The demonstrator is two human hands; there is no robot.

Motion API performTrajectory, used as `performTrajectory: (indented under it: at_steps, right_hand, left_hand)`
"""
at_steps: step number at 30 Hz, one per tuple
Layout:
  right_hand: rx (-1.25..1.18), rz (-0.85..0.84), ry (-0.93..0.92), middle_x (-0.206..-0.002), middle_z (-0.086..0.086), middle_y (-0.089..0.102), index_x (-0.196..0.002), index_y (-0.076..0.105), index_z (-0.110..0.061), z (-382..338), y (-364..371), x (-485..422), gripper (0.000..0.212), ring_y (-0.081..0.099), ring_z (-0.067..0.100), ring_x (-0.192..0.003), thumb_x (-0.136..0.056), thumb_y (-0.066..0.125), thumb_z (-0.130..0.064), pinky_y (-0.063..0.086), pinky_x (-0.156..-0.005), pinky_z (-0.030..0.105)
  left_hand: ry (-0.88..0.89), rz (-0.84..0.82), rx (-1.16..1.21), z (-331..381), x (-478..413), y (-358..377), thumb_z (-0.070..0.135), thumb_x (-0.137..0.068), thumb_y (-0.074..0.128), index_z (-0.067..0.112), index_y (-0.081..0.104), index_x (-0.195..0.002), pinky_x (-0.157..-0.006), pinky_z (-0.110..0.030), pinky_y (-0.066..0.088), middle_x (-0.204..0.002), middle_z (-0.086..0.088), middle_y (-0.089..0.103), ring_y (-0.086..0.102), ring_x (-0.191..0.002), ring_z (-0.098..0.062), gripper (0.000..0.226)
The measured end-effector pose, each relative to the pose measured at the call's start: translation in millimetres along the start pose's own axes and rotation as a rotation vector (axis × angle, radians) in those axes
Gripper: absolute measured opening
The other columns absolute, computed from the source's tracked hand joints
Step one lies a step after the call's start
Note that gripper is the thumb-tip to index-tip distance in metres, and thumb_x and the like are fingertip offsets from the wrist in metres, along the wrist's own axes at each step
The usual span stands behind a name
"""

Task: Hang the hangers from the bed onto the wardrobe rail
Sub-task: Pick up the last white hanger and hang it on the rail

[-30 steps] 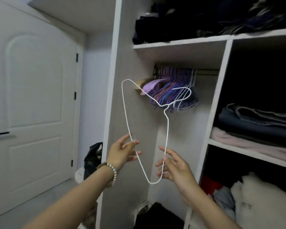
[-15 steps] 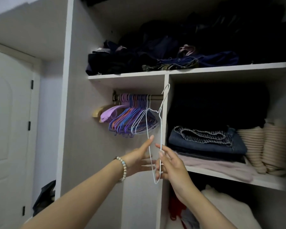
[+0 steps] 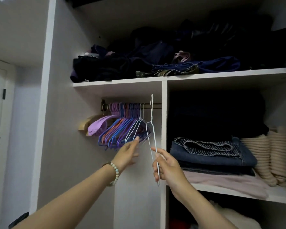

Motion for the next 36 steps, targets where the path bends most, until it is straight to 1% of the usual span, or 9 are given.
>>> performTrajectory:
  at_steps: [2,5,9,13,16,24,31,34,36]
  right_hand:
    - [0.003,0.037,0.001,-0.053,-0.001,0.048,-0.121,0.055,-0.021,7.6,5.3,-14.6,0.026,0.044,0.012,-0.038,-0.099,0.042,-0.017,0.041,-0.041,0.022]
    - [-0.005,0.099,-0.006,-0.053,0.0,0.048,-0.118,0.056,-0.02,17.4,17.0,-33.4,0.025,0.044,0.01,-0.036,-0.099,0.041,-0.015,0.041,-0.04,0.021]
    - [0.032,0.189,-0.013,-0.056,0.003,0.046,-0.118,0.056,-0.019,25.6,31.5,-63.8,0.025,0.043,0.01,-0.037,-0.099,0.041,-0.014,0.04,-0.041,0.023]
    - [0.088,0.26,-0.007,-0.056,0.004,0.048,-0.111,0.057,-0.023,31.5,43.8,-97.0,0.023,0.043,0.012,-0.038,-0.099,0.04,-0.013,0.041,-0.04,0.021]
    - [0.108,0.312,-0.005,-0.057,0.006,0.048,-0.115,0.056,-0.018,33.1,50.1,-123.7,0.023,0.043,0.01,-0.036,-0.098,0.041,-0.012,0.04,-0.039,0.02]
    - [0.171,0.391,0.004,-0.058,0.007,0.045,-0.117,0.053,-0.016,36.1,42.1,-197.6,0.023,0.042,0.011,-0.039,-0.098,0.041,-0.011,0.04,-0.039,0.021]
    - [0.186,0.376,0.095,-0.057,0.007,0.047,-0.113,0.052,-0.011,51.3,29.9,-248.6,0.019,0.043,0.009,-0.033,-0.099,0.041,-0.013,0.041,-0.037,0.019]
    - [0.271,0.293,0.216,-0.061,0.008,0.05,-0.105,0.054,-0.005,63.9,34.6,-251.3,0.017,0.049,0.011,-0.034,-0.098,0.044,-0.016,0.046,-0.038,0.021]
    - [0.366,0.29,0.263,-0.075,0.007,0.056,-0.117,0.049,-0.007,66.2,39.6,-248.7,0.026,0.055,0.014,-0.045,-0.095,0.05,-0.021,0.048,-0.04,0.022]
  left_hand:
    - [0.159,0.09,-0.186,6.7,-14.3,-23.4,0.049,-0.091,0.04,0.017,0.043,-0.132,-0.094,-0.025,0.037,-0.139,-0.003,0.047,0.051,-0.118,-0.017,0.052]
    - [0.31,0.103,-0.344,8.7,-40.9,-56.4,0.048,-0.092,0.043,0.017,0.035,-0.141,-0.096,-0.014,0.034,-0.145,0.003,0.039,0.049,-0.119,-0.008,0.059]
    - [0.489,0.124,-0.61,4.8,-81.8,-94.4,0.067,-0.084,0.036,0.017,0.034,-0.142,-0.115,-0.035,0.027,-0.147,-0.002,0.039,0.034,-0.136,-0.016,0.077]
    - [0.573,0.127,-0.764,-0.8,-107.9,-118.1,0.06,-0.088,0.036,0.019,0.035,-0.142,-0.116,-0.034,0.022,-0.148,-0.002,0.037,0.027,-0.14,-0.02,0.068]
    - [0.604,0.082,-0.805,-3.9,-125.8,-126.2,0.052,-0.092,0.036,0.023,0.03,-0.144,-0.118,-0.034,0.016,-0.151,0.002,0.031,0.018,-0.143,-0.017,0.059]
    - [0.59,-0.003,-0.832,-15.2,-168.8,-122.9,0.055,-0.092,0.027,0.026,0.022,-0.146,-0.12,-0.035,0.009,-0.155,0.006,0.02,0.009,-0.145,-0.012,0.062]
    - [0.572,-0.022,-0.795,-30.6,-191.4,-123.4,0.054,-0.092,0.03,0.026,0.026,-0.145,-0.116,-0.027,0.012,-0.153,0.005,0.025,0.017,-0.143,-0.012,0.06]
    - [0.669,0.001,-0.811,-25.0,-190.3,-127.6,0.056,-0.092,0.03,0.027,0.031,-0.143,-0.114,-0.024,0.016,-0.15,0.006,0.032,0.023,-0.141,-0.009,0.059]
    - [0.779,0.048,-0.834,-14.5,-186.3,-133.9,0.066,-0.086,0.022,0.028,0.035,-0.14,-0.115,-0.024,0.018,-0.147,0.007,0.037,0.025,-0.14,-0.008,0.067]
Point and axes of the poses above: each hand's wrist, its own x-axis away from the middle knuckle, its own y-axis out of the palm, z = x × y, the point moved 5 cm from there along -x, towards the middle knuckle
